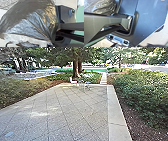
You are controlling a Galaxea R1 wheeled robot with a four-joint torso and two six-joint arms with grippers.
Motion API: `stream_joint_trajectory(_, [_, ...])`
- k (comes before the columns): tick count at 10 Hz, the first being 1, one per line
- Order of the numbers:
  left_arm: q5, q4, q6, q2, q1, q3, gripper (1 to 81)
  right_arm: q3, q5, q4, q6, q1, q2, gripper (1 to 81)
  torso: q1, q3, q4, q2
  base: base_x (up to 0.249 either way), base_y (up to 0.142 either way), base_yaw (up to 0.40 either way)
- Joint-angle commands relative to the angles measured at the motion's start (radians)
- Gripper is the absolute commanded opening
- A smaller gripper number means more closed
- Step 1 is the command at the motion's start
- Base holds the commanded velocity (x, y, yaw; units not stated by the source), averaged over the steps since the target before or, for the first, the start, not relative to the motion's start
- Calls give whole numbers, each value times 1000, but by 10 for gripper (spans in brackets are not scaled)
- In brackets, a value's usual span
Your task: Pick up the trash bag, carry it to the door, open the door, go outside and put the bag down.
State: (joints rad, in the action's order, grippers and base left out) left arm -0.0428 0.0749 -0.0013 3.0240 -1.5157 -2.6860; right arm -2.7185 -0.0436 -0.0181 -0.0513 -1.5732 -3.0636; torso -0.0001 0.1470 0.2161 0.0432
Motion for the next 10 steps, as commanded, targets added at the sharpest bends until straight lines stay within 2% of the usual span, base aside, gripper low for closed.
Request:
stream_joint_trajectory(1, [55,-4,-5,-95,59,138,10,20,-68,9,-9,32,-23,811,0,-3,0,0,0,0,0])
stream_joint_trajectory(2, [57,-7,-8,-127,85,177,10,20,-70,9,-9,32,-23,811,0,22,0,0,0,0,0])
stream_joint_trajectory(4, [64,-52,-9,-206,142,268,10,23,-73,9,-9,31,-23,811,1,37,0,-1,0,0,0])
stream_joint_trajectory(5, [70,-81,-9,-248,174,308,10,25,-73,9,-9,31,-23,811,1,35,32,-1,0,0,0])
stream_joint_trajectory(6, [89,-107,-9,-293,212,346,10,25,-73,9,-9,31,-23,811,1,35,98,-1,0,0,0])
stream_joint_trajectory(7, [118,-133,-8,-327,251,371,10,25,-73,9,-10,31,-25,811,1,35,102,-1,0,0,0])
stream_joint_trajectory(8, [144,-158,-9,-350,289,379,10,25,-73,9,-9,31,-25,811,1,35,116,-1,0,0,0])
stream_joint_trajectory(10, [184,-190,-9,-365,364,380,10,25,-70,7,-9,31,-25,811,1,35,82,-1,0,0,0])
